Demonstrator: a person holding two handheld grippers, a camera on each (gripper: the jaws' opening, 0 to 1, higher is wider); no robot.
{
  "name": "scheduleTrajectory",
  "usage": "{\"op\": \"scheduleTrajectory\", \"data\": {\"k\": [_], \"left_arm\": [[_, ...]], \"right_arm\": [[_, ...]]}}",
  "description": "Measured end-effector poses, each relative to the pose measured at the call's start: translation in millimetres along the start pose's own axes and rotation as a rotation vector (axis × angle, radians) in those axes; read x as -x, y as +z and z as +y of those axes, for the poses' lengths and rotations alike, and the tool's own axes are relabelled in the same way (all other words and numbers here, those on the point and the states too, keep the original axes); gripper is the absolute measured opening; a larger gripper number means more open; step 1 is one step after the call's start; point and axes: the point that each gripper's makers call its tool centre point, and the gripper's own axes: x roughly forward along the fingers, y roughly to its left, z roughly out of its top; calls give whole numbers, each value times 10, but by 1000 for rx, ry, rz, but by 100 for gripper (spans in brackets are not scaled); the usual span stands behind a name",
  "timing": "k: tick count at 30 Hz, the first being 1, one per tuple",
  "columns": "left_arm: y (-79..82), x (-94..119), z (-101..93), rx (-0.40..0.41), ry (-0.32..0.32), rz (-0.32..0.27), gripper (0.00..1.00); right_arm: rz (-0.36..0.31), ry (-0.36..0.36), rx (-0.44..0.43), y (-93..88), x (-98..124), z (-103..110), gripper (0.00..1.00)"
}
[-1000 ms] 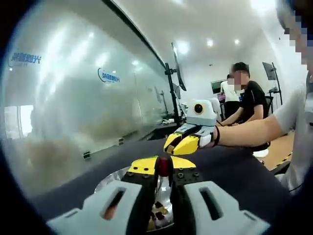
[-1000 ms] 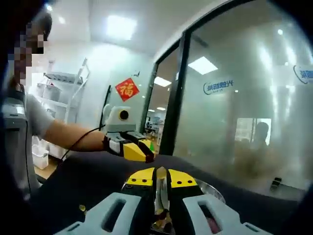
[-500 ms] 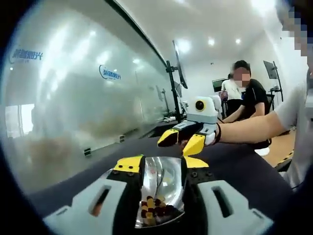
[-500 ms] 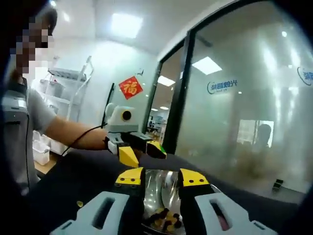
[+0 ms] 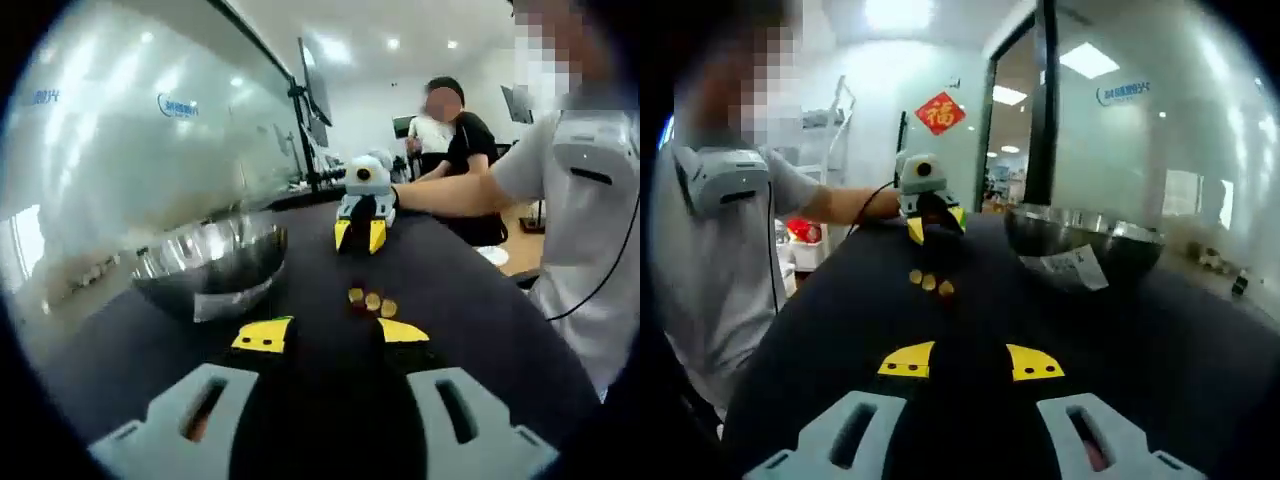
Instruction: Pick candy and put bowl
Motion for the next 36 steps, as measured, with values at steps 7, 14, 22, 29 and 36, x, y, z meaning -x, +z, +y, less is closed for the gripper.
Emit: {"op": "scheduleTrajectory", "data": {"k": [7,14,22,29,36], "left_arm": [[9,-231,-110,-49,-41,-5,20],[98,-603,-156,-28,-97,-4,15],[111,-646,-237,-49,-132,-8,2],[114,-633,-245,-58,-129,-15,1],[151,-603,-211,-66,-107,-24,1]], "right_arm": [[-20,58,-11,148,-224,68,20],[-18,118,-4,288,-582,125,19],[-35,134,42,342,-710,189,4],[-45,122,53,347,-702,184,4],[-44,96,76,364,-687,160,4]]}}
